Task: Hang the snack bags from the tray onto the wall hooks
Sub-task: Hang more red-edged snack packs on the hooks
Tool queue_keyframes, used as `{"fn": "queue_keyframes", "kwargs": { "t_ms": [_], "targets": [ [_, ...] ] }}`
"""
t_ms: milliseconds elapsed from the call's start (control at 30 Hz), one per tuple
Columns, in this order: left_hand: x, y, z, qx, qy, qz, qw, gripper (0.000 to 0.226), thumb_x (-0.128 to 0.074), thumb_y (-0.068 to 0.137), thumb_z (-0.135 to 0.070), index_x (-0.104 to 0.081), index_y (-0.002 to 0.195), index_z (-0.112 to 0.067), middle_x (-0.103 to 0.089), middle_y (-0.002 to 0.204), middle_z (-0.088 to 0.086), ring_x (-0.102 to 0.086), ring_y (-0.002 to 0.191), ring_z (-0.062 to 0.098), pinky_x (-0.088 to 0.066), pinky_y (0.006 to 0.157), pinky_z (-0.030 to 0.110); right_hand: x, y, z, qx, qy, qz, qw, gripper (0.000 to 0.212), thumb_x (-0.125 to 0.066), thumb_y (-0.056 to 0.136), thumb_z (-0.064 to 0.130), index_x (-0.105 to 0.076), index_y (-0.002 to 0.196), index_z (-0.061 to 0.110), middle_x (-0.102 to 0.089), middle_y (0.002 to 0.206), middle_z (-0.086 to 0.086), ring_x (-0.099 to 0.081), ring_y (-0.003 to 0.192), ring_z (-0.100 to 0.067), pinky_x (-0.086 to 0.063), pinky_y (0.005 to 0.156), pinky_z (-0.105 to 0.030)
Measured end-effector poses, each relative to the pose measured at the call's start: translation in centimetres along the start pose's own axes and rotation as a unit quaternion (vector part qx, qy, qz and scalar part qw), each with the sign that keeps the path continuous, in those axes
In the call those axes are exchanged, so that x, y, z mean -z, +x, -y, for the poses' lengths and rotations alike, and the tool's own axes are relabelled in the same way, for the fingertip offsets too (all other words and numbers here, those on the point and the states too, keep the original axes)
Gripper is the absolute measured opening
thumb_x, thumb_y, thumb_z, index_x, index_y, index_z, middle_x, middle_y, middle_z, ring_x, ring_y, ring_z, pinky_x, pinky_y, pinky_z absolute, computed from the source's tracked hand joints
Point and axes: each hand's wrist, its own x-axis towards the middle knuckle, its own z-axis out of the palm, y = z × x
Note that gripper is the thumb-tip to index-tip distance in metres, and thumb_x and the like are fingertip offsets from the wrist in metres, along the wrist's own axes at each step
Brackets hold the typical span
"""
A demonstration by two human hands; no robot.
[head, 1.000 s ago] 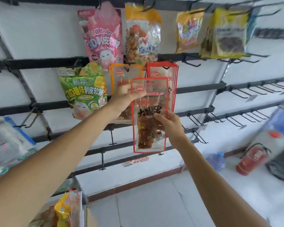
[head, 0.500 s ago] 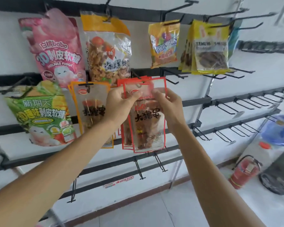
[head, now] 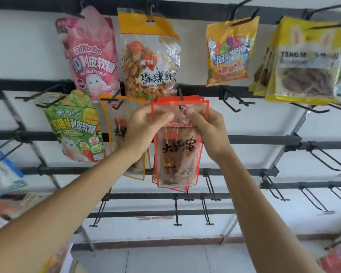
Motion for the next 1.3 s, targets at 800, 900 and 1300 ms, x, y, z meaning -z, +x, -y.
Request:
{"fn": "queue_keyframes", "kwargs": {
  "t_ms": [800, 900, 1300],
  "targets": [
    [-1.6, -0.6, 5.8, -0.241, 0.488, -0.039, 0.838, 0.045, -0.074, 0.081, -0.030, -0.064, 0.124, -0.018, -0.050, 0.119, 0.010, -0.044, 0.108, 0.027, -0.040, 0.095, 0.039, -0.6, 1.5, -3.9, -0.017, -0.221, -0.173, 0.960, 0.016, -0.066, 0.093, 0.032, -0.064, 0.088, 0.018, -0.069, 0.076, 0.004, -0.065, 0.067, -0.020, -0.056, 0.065, -0.041],
    [-1.6, -0.5, 6.2, -0.243, 0.524, 0.003, 0.817, 0.051, -0.074, 0.081, -0.033, -0.062, 0.129, -0.021, -0.050, 0.128, 0.011, -0.044, 0.112, 0.029, -0.042, 0.098, 0.041, -1.8, 0.6, -4.3, 0.003, -0.299, -0.250, 0.921, 0.027, -0.068, 0.089, 0.029, -0.050, 0.105, 0.015, -0.058, 0.098, 0.004, -0.058, 0.082, -0.020, -0.050, 0.069, -0.038],
    [0.4, -1.4, 7.5, -0.158, 0.572, 0.193, 0.782, 0.082, -0.073, 0.080, -0.026, -0.034, 0.152, -0.017, -0.022, 0.156, 0.015, -0.020, 0.145, 0.034, -0.032, 0.115, 0.049, -1.1, -6.1, -11.3, 0.165, -0.583, -0.046, 0.794, 0.053, -0.072, 0.080, 0.015, -0.062, 0.132, 0.018, -0.041, 0.156, -0.004, -0.033, 0.145, -0.030, -0.022, 0.121, -0.043]
  ]
}}
